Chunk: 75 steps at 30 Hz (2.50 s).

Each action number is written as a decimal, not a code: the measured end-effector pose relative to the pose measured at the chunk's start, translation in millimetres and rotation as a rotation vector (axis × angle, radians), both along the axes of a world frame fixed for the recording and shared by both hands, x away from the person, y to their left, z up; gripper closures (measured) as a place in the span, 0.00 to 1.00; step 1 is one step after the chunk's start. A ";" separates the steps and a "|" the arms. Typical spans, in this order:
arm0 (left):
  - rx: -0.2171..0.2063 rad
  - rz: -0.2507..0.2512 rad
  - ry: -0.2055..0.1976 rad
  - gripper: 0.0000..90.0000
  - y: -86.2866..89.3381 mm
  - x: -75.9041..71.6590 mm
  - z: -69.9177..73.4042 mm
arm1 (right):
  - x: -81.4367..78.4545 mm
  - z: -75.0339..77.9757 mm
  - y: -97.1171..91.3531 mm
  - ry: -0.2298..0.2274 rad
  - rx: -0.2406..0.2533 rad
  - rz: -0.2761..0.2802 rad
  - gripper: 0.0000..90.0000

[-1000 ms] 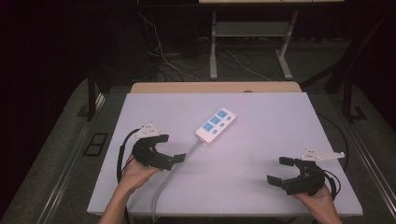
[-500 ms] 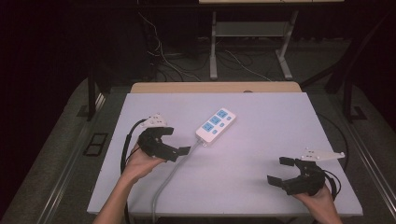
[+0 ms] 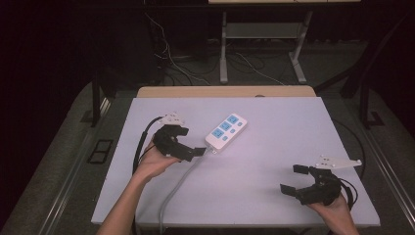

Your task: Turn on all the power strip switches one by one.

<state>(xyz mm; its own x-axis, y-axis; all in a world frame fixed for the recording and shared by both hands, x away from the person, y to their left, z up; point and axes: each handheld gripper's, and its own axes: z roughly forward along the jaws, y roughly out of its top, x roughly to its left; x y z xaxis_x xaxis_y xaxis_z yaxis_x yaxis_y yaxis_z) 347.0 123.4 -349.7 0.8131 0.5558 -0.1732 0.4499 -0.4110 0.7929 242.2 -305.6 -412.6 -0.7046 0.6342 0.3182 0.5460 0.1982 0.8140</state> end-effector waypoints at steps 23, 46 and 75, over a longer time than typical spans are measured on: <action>0.052 -0.035 0.037 0.00 -20.9 33.6 -1.7 | 0.0 -0.5 -0.3 0.003 -0.002 0.002 0.00; 0.108 -0.069 0.054 0.08 -46.0 64.0 -1.2 | 0.6 -1.1 -1.1 0.005 -0.002 0.004 0.00; 0.196 -0.043 0.067 0.53 -64.9 91.2 -18.4 | 1.4 -2.1 -0.5 0.014 -0.006 0.022 0.00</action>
